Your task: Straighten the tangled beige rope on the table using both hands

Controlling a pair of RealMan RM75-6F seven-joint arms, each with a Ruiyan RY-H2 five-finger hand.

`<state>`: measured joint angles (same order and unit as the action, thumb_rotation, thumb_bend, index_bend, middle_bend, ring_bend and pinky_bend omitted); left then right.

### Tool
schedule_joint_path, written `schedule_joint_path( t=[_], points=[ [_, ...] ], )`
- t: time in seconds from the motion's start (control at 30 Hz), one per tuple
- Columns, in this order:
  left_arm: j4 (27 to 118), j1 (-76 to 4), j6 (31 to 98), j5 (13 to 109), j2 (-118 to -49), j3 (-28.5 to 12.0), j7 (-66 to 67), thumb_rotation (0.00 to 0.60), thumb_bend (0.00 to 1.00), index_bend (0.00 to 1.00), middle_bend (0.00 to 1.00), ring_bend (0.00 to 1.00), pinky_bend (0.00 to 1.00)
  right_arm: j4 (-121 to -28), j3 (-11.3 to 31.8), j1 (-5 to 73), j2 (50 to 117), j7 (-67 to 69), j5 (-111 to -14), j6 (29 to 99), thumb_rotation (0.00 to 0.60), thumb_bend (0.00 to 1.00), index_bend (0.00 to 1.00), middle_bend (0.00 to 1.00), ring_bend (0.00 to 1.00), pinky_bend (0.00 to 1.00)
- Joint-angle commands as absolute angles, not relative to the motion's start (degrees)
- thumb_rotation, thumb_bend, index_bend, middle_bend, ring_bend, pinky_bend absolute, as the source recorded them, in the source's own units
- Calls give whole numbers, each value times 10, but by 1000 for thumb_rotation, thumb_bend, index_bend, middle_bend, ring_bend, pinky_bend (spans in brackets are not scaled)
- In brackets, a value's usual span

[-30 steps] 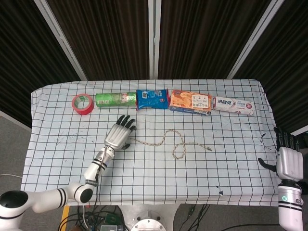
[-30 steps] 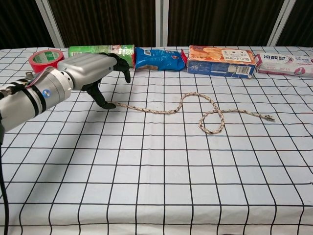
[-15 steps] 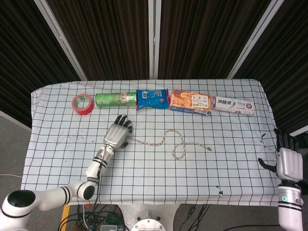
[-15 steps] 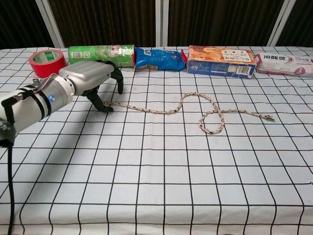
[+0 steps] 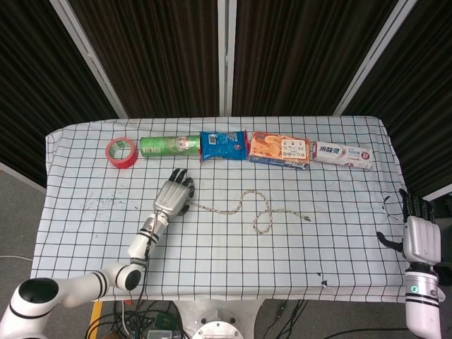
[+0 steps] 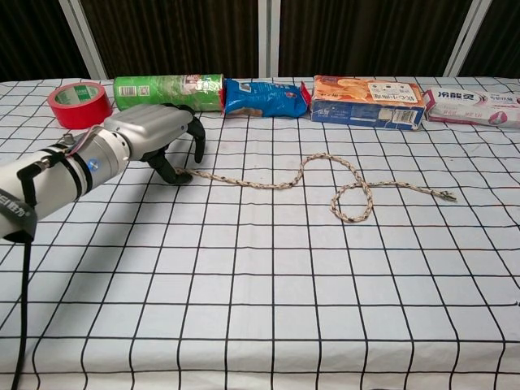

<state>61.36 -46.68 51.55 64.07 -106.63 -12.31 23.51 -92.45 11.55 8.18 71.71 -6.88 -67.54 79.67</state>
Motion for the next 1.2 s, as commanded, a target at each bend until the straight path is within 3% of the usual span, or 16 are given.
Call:
schedule_joint_path(
  t=[0.03, 0.33, 1.2],
  points=[
    [609, -469, 512, 639, -1070, -123, 234, 600, 275, 476, 216, 0, 38, -922, 116, 82, 717, -67, -675, 795, 600, 98, 0, 0, 0, 0],
    [604, -467, 518, 639, -1073, -121, 233, 600, 284, 536, 250, 0, 21, -915, 117, 83, 719, -54, -667, 784, 600, 98, 0, 0, 0, 0],
    [605, -478, 497, 604, -1070, -126, 261, 600, 319, 583, 266, 0, 17, -886, 117, 87, 734, -32, -665, 770, 600, 98, 0, 0, 0, 0]
  ],
)
